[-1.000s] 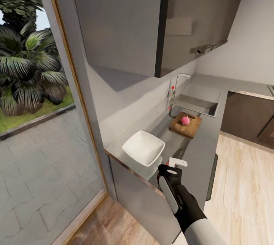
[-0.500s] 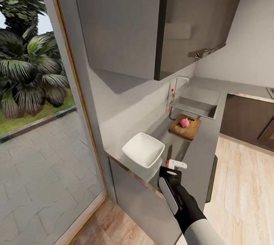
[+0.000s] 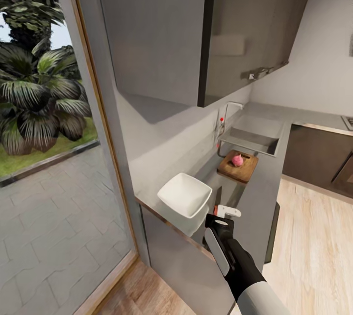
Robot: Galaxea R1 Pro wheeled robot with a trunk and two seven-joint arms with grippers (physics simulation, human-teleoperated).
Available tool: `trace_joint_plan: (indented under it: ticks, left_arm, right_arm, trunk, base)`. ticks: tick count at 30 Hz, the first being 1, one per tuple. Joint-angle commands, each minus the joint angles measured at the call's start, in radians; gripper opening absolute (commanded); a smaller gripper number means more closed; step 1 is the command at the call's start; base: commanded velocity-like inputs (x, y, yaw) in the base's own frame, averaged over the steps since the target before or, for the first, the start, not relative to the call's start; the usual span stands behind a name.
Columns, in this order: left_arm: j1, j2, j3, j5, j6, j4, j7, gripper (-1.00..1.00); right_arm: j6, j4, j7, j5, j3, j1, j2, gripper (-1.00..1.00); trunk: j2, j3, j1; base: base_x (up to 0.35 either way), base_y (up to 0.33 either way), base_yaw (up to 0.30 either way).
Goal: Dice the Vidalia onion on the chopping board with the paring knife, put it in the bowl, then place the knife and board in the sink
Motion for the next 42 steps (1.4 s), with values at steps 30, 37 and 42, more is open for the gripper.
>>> trace_joint_plan:
  ticks: [30, 37, 42]
  left_arm:
    - [0.000, 0.001, -0.003, 0.009, -0.004, -0.004, -0.001, 1.00]
    - [0.000, 0.001, -0.001, 0.009, -0.003, 0.000, -0.001, 1.00]
    - [0.000, 0.000, -0.005, 0.009, -0.004, 0.000, -0.001, 1.00]
  right_arm:
    - [0.009, -0.031, -0.014, 0.001, -0.001, -0.001, 0.000, -1.00]
    - [0.010, -0.035, -0.015, 0.001, -0.003, -0.001, -0.001, -1.00]
    - [0.010, -0.042, -0.015, 0.002, -0.003, -0.001, -0.001, -1.00]
  trunk:
    - [-0.002, 0.044, 0.001]
    - [-0.002, 0.054, 0.001]
    - [-0.002, 0.062, 0.001]
  base:
    - [0.000, 0.000, -0.031]
    - [0.000, 0.000, -0.001]
    - [0.000, 0.000, 0.000]
